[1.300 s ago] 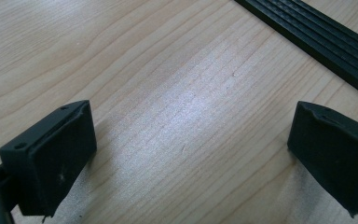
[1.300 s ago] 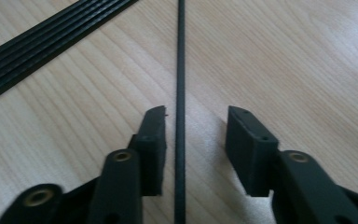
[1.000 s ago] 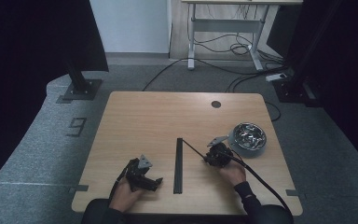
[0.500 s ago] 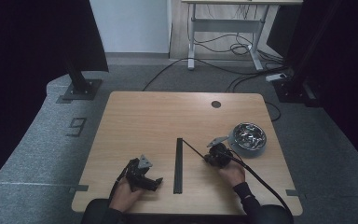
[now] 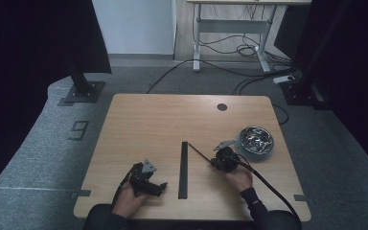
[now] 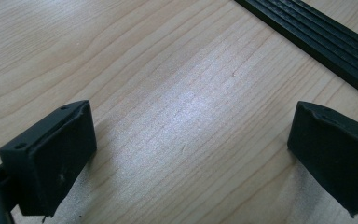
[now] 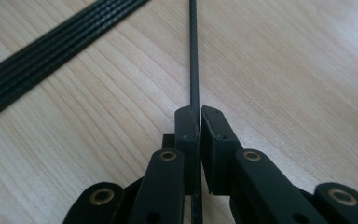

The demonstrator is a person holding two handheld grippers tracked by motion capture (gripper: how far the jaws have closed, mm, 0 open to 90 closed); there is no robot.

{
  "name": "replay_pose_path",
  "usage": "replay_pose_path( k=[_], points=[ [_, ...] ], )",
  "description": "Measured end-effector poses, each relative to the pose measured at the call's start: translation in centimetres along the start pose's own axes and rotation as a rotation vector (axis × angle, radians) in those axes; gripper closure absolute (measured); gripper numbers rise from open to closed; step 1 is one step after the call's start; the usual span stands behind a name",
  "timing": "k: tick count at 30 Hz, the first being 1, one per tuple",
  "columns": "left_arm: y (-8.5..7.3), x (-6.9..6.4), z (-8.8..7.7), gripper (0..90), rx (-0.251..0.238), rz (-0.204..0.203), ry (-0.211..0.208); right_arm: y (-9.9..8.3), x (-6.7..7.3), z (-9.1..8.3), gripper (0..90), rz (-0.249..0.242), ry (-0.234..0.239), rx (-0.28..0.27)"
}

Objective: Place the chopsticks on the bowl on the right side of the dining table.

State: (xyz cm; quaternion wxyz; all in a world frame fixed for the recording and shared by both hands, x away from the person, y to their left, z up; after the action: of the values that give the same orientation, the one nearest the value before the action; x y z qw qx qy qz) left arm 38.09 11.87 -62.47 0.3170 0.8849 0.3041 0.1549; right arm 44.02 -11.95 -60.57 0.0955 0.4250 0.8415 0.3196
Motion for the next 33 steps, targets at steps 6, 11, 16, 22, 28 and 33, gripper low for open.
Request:
replay_pose_path(
  k=[6,11,16,22,28,33],
  points=[
    [0.0,0.0,0.0,0.8,0.000,0.000,0.000,0.4,0.0,-1.3,85.6,0.001,0.001,-0.022],
    [0.0,0.0,0.0,0.8,0.000,0.000,0.000,0.6,0.1,-2.3,85.6,-0.002,0.001,-0.031],
    [0.0,0.0,0.0,0.7,0.000,0.000,0.000,0.6,-0.1,-2.9,85.6,-0.011,-0.004,-0.022],
    [0.0,0.0,0.0,0.8,0.000,0.002,0.001,0.7,-0.3,-3.7,85.6,-0.016,-0.018,-0.021],
    [0.0,0.0,0.0,0.8,0.000,0.002,0.001,0.8,-0.7,-4.7,85.6,-0.015,-0.032,-0.025],
    [0.0,0.0,0.0,0.8,0.000,0.001,0.000,1.0,-1.2,-5.8,85.7,-0.007,-0.040,-0.035]
  ],
)
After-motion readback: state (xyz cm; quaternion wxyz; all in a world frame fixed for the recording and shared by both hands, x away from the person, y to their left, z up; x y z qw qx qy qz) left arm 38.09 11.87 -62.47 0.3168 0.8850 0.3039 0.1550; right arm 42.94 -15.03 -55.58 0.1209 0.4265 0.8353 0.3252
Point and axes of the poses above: each handheld gripper's, and its own axes: z roughly forward along the jaws, y roughly out of its top, x roughly to its left, the point moved 10 cm from there along z, roughly forward along the jaws, and after that the axes turned 7 degrees about z, right-handed, at the moved point
